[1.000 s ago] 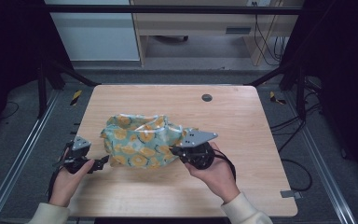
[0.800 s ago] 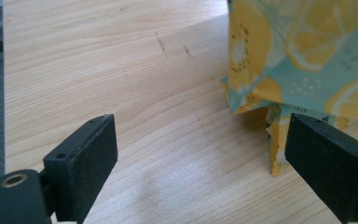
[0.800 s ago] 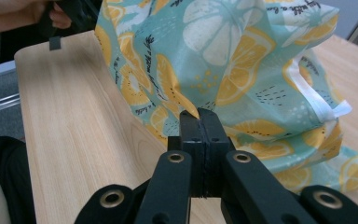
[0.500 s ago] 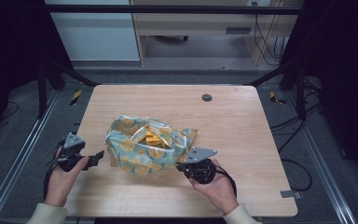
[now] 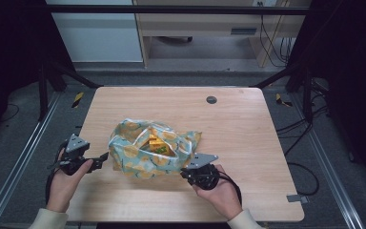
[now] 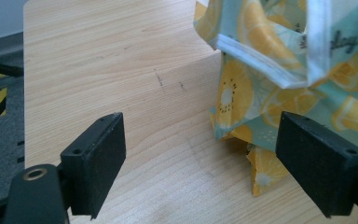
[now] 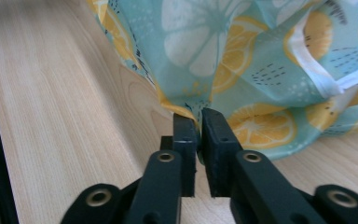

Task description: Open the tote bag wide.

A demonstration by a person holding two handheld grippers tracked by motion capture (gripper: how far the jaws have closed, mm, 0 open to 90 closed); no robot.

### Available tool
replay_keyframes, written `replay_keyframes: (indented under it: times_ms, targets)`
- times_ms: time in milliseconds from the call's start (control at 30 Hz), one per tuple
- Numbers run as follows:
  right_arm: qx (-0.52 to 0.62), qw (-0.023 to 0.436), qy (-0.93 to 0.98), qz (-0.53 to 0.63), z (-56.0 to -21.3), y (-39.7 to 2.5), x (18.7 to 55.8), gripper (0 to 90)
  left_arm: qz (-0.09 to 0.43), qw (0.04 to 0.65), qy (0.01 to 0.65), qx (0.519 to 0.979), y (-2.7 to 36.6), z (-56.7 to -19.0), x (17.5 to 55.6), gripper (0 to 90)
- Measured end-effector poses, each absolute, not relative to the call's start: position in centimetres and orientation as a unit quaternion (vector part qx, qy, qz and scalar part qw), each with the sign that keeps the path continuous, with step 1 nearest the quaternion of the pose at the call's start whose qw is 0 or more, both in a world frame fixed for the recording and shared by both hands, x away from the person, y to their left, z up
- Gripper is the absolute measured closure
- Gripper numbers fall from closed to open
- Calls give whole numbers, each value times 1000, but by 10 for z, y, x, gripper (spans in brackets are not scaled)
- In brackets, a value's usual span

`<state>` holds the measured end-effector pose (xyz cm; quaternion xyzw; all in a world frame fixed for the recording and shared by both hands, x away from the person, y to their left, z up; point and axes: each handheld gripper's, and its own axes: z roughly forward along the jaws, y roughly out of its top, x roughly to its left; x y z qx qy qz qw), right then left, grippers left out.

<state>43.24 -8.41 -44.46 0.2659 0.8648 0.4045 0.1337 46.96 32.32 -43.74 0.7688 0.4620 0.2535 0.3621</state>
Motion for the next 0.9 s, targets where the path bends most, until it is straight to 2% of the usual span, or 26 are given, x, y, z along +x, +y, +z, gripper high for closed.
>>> replay_keyframes:
  times_ms: [33, 200, 300, 467, 633, 900]
  targets:
    - [269, 134, 862, 408, -442, -87, 432, 750, 254, 361, 461, 769, 323, -438, 470, 156]
    - [292, 150, 845, 422, -431, -99, 429, 524, 254, 363, 464, 767, 324, -437, 469, 155]
    - [300, 155, 836, 433, -422, -106, 427, 455, 254, 365, 465, 766, 326, -437, 469, 155]
    - [302, 167, 829, 440, -409, -111, 428, 450, 250, 363, 464, 768, 324, -436, 469, 155]
    - [301, 180, 825, 443, -388, -108, 436, 516, 250, 371, 459, 767, 324, -427, 470, 165]
    - [274, 191, 841, 426, -353, -61, 472, 491, 255, 387, 436, 771, 322, -397, 470, 186]
